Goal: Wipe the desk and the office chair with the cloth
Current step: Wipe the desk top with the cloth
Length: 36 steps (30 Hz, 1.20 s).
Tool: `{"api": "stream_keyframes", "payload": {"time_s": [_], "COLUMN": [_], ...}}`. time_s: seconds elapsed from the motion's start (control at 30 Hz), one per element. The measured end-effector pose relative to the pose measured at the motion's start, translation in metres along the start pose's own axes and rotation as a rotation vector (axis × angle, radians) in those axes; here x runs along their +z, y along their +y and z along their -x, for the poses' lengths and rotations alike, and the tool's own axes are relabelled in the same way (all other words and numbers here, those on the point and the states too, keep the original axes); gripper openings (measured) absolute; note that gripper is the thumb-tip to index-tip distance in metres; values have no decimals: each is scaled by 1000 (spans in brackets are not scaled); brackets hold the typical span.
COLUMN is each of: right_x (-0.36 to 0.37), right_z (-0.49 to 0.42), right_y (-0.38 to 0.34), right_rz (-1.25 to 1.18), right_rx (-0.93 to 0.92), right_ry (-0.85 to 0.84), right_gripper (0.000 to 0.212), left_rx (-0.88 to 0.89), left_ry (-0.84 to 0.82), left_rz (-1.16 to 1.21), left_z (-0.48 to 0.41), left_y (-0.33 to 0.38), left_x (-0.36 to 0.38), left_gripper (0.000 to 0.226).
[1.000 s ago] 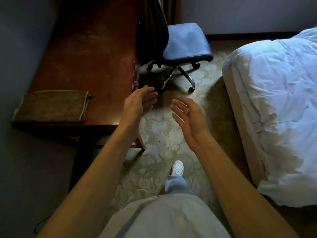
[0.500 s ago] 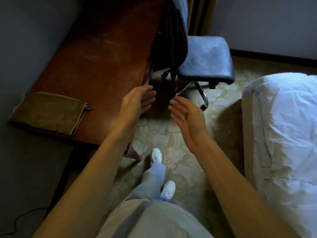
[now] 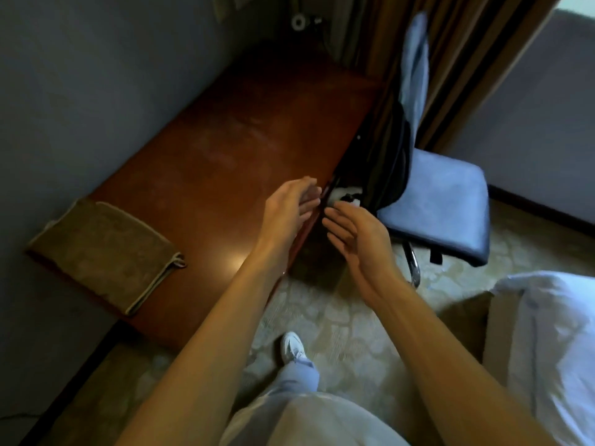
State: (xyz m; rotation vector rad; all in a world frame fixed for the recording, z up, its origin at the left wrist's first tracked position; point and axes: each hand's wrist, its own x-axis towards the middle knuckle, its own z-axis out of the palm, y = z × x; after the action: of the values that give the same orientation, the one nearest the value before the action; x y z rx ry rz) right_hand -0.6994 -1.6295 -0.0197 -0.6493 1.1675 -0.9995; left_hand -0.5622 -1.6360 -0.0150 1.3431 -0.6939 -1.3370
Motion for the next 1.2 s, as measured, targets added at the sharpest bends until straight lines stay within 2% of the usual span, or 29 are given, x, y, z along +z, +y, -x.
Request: {"api": "stream_keyframes", "payload": {"time_s": [0.17,0.4,0.63,0.73,0.83,0.97,1.2], "right_x": [40,109,172,190,202,216,246], "right_z": [-41,-77,-104,-115,-126,-140,-146], "right_y": [-16,3,25,30,37,52,89], "right_rz": [37,192,366,448,593,759,990], "right_rx": [27,177,250,234,134,24,-38], "right_ry": [-98,-297,-608,-709,-808,-951,-1129], "right_gripper": [22,22,24,20,17,21,25], "left_rx": [43,23,17,-14,-42,-96,-134], "left_ry": [146,565,984,1171,1345,1419,1455], "left_rz": [-13,113,272,271,262,297,322], "left_z": [-20,-20,-1,1,3,4,15], "left_y": [25,26,9,2,-7,-18,-39], "left_x": [-27,-101,-162,-174,-181,-180,-189], "left_gripper": [27,24,21,15,14,28,26]}}
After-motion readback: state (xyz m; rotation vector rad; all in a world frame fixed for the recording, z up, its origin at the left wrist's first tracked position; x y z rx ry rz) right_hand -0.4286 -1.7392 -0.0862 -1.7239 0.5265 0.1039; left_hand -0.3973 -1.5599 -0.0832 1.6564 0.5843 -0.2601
